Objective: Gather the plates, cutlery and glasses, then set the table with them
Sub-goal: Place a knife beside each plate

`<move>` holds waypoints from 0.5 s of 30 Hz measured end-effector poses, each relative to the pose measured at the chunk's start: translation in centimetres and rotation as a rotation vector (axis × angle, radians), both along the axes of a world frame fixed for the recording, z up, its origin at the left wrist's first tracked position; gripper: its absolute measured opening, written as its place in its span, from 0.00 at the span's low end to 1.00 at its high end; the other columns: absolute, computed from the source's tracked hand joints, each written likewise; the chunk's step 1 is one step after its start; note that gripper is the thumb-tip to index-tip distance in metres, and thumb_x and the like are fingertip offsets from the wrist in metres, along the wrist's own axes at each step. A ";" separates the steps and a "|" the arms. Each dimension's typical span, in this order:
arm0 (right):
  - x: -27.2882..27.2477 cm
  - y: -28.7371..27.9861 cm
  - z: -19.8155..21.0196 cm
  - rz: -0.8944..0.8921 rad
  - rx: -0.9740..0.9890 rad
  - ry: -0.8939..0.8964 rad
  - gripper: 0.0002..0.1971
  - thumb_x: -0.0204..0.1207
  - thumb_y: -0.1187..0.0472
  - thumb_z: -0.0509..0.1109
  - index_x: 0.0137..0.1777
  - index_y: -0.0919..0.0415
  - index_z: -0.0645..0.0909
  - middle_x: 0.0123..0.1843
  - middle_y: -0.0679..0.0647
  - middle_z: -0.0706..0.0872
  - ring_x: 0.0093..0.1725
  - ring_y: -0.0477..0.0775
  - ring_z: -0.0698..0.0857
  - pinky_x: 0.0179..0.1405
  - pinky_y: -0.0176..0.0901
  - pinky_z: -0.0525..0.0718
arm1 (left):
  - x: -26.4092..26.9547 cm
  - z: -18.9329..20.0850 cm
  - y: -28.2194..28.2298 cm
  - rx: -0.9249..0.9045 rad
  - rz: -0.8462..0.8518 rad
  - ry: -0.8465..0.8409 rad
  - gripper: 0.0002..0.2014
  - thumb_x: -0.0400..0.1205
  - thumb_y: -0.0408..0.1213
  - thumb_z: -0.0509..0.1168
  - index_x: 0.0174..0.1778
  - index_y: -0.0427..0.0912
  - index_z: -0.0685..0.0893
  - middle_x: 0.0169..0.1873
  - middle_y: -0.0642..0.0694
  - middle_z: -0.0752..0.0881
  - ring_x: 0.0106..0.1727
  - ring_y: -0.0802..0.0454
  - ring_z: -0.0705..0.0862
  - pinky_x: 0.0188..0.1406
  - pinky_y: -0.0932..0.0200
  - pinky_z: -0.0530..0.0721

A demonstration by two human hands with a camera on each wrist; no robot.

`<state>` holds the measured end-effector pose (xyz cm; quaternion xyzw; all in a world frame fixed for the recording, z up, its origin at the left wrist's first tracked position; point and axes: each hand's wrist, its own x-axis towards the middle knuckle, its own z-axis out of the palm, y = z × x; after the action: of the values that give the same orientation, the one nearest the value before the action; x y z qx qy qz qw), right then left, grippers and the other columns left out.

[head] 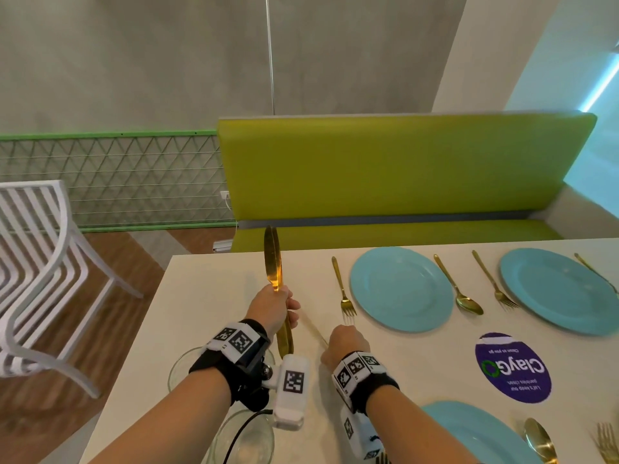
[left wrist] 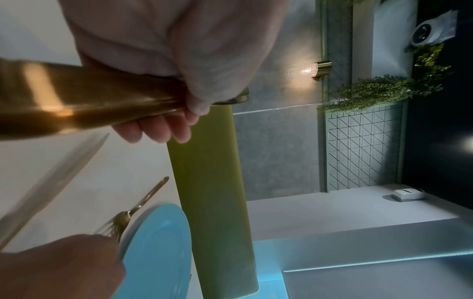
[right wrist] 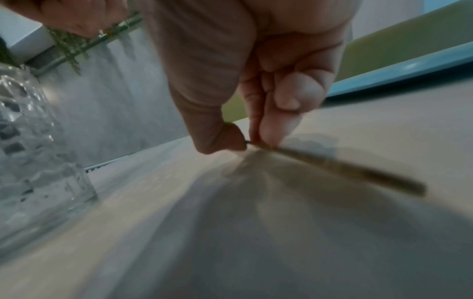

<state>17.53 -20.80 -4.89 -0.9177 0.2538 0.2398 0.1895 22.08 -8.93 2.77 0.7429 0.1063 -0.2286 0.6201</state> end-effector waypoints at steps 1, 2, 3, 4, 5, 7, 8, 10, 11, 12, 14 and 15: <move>0.0 -0.2 -0.1 -0.013 0.002 0.005 0.12 0.74 0.60 0.70 0.56 0.63 0.83 0.54 0.56 0.87 0.54 0.55 0.87 0.54 0.40 0.84 | 0.0 0.1 -0.2 -0.002 -0.004 -0.006 0.11 0.88 0.37 0.50 0.43 0.40 0.73 0.34 0.42 0.79 0.30 0.50 0.76 0.34 0.57 0.80; -0.1 -0.5 0.0 -0.022 0.011 0.022 0.12 0.75 0.61 0.70 0.56 0.63 0.83 0.51 0.56 0.86 0.50 0.54 0.86 0.54 0.40 0.84 | 0.0 0.1 -0.4 -0.004 -0.008 -0.012 0.11 0.88 0.37 0.50 0.43 0.40 0.73 0.35 0.42 0.79 0.30 0.50 0.76 0.34 0.57 0.80; -0.1 -0.8 0.0 -0.029 0.020 0.028 0.10 0.75 0.60 0.70 0.54 0.63 0.83 0.47 0.55 0.83 0.46 0.53 0.84 0.53 0.39 0.84 | 0.0 0.2 -0.7 -0.008 -0.008 -0.018 0.11 0.88 0.37 0.50 0.43 0.40 0.73 0.35 0.42 0.79 0.30 0.50 0.76 0.34 0.56 0.80; -0.1 -1.2 0.2 -0.037 0.027 0.030 0.08 0.74 0.60 0.70 0.49 0.63 0.81 0.45 0.54 0.80 0.43 0.52 0.81 0.50 0.37 0.84 | 0.1 0.2 -0.9 -0.014 -0.006 -0.024 0.11 0.88 0.37 0.50 0.42 0.41 0.73 0.35 0.42 0.79 0.30 0.50 0.76 0.34 0.56 0.81; -0.2 -1.6 0.4 -0.047 0.028 0.021 0.07 0.74 0.59 0.71 0.41 0.63 0.78 0.42 0.53 0.78 0.40 0.50 0.80 0.43 0.35 0.83 | 0.1 0.3 -1.2 -0.026 -0.004 -0.029 0.12 0.88 0.37 0.50 0.41 0.41 0.73 0.35 0.42 0.79 0.30 0.50 0.76 0.35 0.56 0.81; -0.6 -2.7 0.9 -0.040 0.005 0.010 0.18 0.75 0.54 0.70 0.30 0.61 0.69 0.34 0.50 0.75 0.31 0.46 0.75 0.28 0.32 0.75 | 0.1 0.6 -1.8 -0.058 0.002 -0.039 0.11 0.88 0.37 0.50 0.41 0.42 0.74 0.35 0.42 0.79 0.30 0.50 0.76 0.35 0.56 0.80; -0.8 -3.3 1.5 -0.016 -0.010 0.012 0.20 0.76 0.50 0.68 0.29 0.61 0.68 0.32 0.50 0.74 0.29 0.46 0.73 0.26 0.33 0.71 | 0.0 0.7 -2.1 -0.073 0.012 -0.051 0.11 0.88 0.37 0.50 0.41 0.42 0.74 0.35 0.43 0.79 0.31 0.51 0.76 0.34 0.57 0.80; -1.5 -4.9 3.1 -0.005 -0.024 -0.028 0.18 0.77 0.50 0.65 0.35 0.65 0.76 0.36 0.54 0.80 0.36 0.51 0.79 0.36 0.39 0.80 | 0.0 1.1 -2.9 -0.098 0.061 -0.100 0.12 0.88 0.37 0.50 0.40 0.43 0.73 0.34 0.44 0.79 0.30 0.51 0.75 0.33 0.57 0.79; -2.1 -5.9 3.9 -0.025 -0.011 -0.070 0.16 0.77 0.52 0.64 0.40 0.67 0.80 0.41 0.57 0.84 0.43 0.54 0.83 0.45 0.43 0.84 | 0.1 1.3 -3.3 -0.112 0.093 -0.131 0.12 0.88 0.37 0.50 0.39 0.44 0.72 0.33 0.44 0.79 0.29 0.51 0.75 0.32 0.57 0.79; -2.7 -7.0 4.7 -0.071 0.015 -0.115 0.15 0.78 0.55 0.64 0.45 0.68 0.83 0.45 0.59 0.86 0.48 0.57 0.86 0.51 0.44 0.85 | 0.1 1.5 -3.7 -0.129 0.118 -0.154 0.13 0.88 0.36 0.49 0.38 0.44 0.71 0.33 0.45 0.79 0.28 0.51 0.75 0.31 0.57 0.78; -4.1 -9.4 6.6 -0.201 0.104 -0.192 0.12 0.80 0.60 0.60 0.45 0.68 0.82 0.41 0.59 0.88 0.43 0.59 0.89 0.44 0.45 0.86 | 0.2 2.0 -4.5 -0.170 0.144 -0.167 0.13 0.87 0.36 0.49 0.37 0.45 0.71 0.32 0.44 0.79 0.27 0.51 0.75 0.30 0.57 0.77; -4.9 -10.7 7.7 -0.265 0.157 -0.222 0.12 0.81 0.61 0.59 0.44 0.66 0.81 0.38 0.58 0.87 0.36 0.58 0.88 0.37 0.44 0.86 | 0.1 2.2 -4.8 -0.181 0.141 -0.166 0.13 0.87 0.36 0.49 0.37 0.44 0.71 0.33 0.44 0.79 0.27 0.51 0.75 0.30 0.57 0.77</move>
<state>12.64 -31.47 2.80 -0.8794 0.3307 0.1291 0.3171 22.21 -13.77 5.01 0.6909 0.0856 -0.1310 0.7058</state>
